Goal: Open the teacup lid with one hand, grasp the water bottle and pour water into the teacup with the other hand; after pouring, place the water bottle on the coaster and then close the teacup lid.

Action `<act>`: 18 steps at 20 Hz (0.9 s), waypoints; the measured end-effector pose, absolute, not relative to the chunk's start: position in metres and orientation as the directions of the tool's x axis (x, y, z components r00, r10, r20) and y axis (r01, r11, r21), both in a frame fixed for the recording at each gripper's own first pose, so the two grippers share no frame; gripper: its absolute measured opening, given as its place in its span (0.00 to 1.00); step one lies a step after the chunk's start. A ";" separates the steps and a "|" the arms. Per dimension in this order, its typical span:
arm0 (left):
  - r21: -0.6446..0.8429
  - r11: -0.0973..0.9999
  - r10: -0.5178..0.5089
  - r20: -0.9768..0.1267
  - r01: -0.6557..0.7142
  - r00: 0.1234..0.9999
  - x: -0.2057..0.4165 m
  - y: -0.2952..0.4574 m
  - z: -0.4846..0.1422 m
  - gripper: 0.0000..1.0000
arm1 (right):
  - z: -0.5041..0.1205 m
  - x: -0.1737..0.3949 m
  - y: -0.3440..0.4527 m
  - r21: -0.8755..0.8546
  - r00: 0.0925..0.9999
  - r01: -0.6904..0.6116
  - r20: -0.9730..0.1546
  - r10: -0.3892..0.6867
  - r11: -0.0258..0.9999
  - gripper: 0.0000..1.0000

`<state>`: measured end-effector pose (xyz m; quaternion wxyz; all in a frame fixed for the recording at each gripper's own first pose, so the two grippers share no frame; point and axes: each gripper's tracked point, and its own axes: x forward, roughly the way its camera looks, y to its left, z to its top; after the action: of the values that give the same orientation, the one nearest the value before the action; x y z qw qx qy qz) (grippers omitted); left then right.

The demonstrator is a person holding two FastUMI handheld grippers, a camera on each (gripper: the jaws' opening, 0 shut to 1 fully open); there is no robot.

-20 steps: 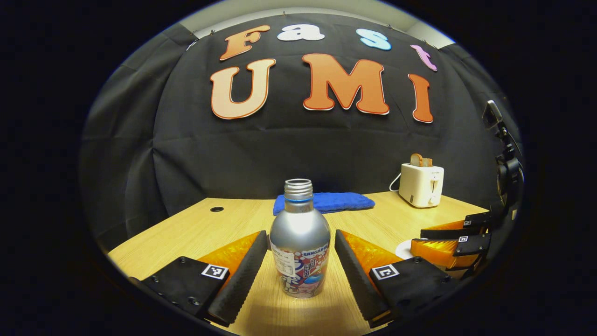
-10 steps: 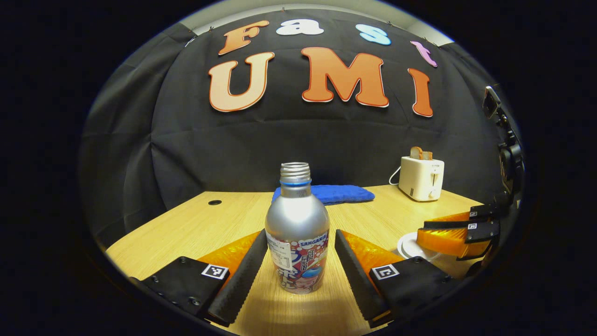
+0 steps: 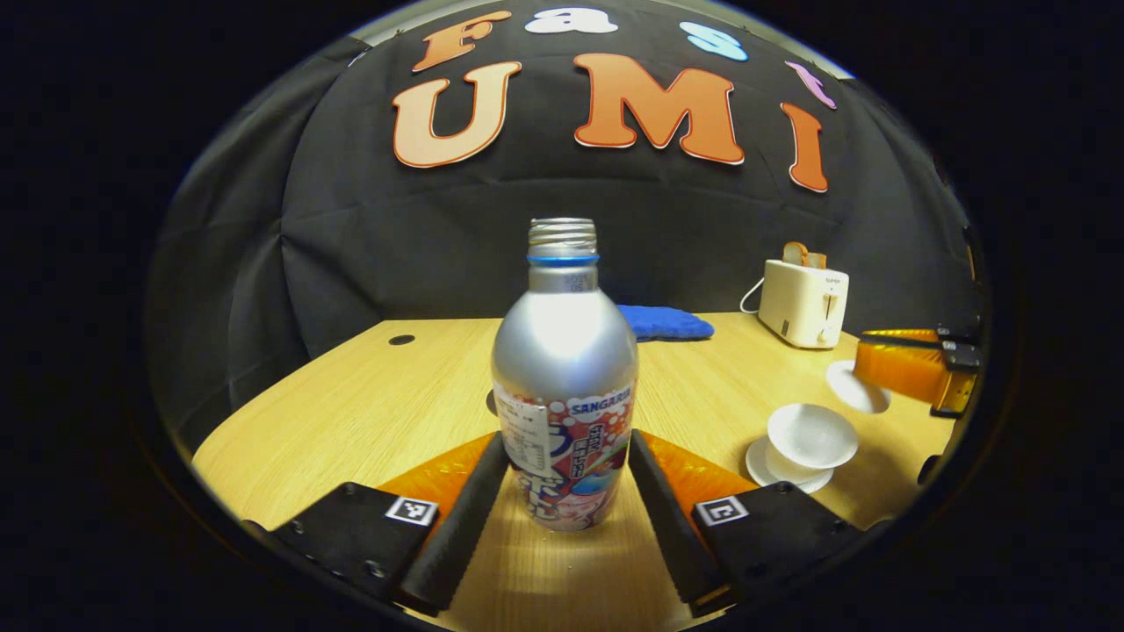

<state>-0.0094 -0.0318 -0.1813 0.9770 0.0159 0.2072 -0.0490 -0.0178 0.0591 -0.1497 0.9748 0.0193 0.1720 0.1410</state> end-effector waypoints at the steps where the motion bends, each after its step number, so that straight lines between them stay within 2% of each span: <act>1: 0.023 0.994 -0.091 -0.407 0.110 0.909 -0.010 -0.032 -0.180 0.89 | -0.148 -0.018 0.053 0.082 0.905 -0.258 -0.328 0.270 0.963 0.23; 4: 0.109 0.987 -0.065 -0.395 0.117 0.917 -0.006 -0.027 -0.175 0.82 | -0.143 -0.020 0.039 0.076 0.918 -0.229 -0.315 0.242 0.970 0.23; 6: 0.192 0.974 -0.042 -0.371 0.121 0.928 -0.001 -0.024 -0.165 0.82 | -0.140 -0.021 0.034 0.070 0.924 -0.218 -0.306 0.229 0.973 0.22; 7: 0.238 0.964 -0.029 -0.356 0.121 0.934 -0.001 -0.021 -0.163 0.86 | -0.138 -0.022 0.032 0.064 0.926 -0.215 -0.303 0.225 0.974 0.23; 8: 0.285 0.951 -0.017 -0.340 0.120 0.940 0.001 -0.019 -0.158 0.82 | -0.137 -0.022 0.029 0.059 0.928 -0.211 -0.300 0.219 0.976 0.23; 12: 0.439 0.888 -0.002 -0.297 0.139 0.955 0.011 -0.023 -0.145 0.82 | -0.134 -0.027 0.018 0.044 0.935 -0.196 -0.292 0.200 0.980 0.23; 13: 0.475 0.868 0.002 -0.290 0.142 0.957 0.012 -0.023 -0.144 0.86 | -0.132 -0.026 0.014 0.044 0.937 -0.190 -0.290 0.195 0.981 0.22; 14: 0.514 0.846 0.009 -0.280 0.142 0.960 0.014 -0.025 -0.143 0.82 | -0.130 -0.026 0.011 0.046 0.940 -0.184 -0.285 0.190 0.982 0.23; 15: 0.552 0.821 0.012 -0.269 0.144 0.963 0.012 -0.024 -0.140 0.86 | -0.129 -0.026 0.008 0.048 0.941 -0.179 -0.282 0.186 0.983 0.23; 18: 0.654 0.739 0.008 -0.245 0.159 0.970 0.012 -0.026 -0.135 0.86 | -0.126 -0.029 -0.003 0.045 0.947 -0.162 -0.274 0.168 0.986 0.22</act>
<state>0.0116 -0.0261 -0.1347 0.9253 0.3588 0.1164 -0.0406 -0.0288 -0.0028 -0.1264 0.9866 0.0112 0.1399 0.0835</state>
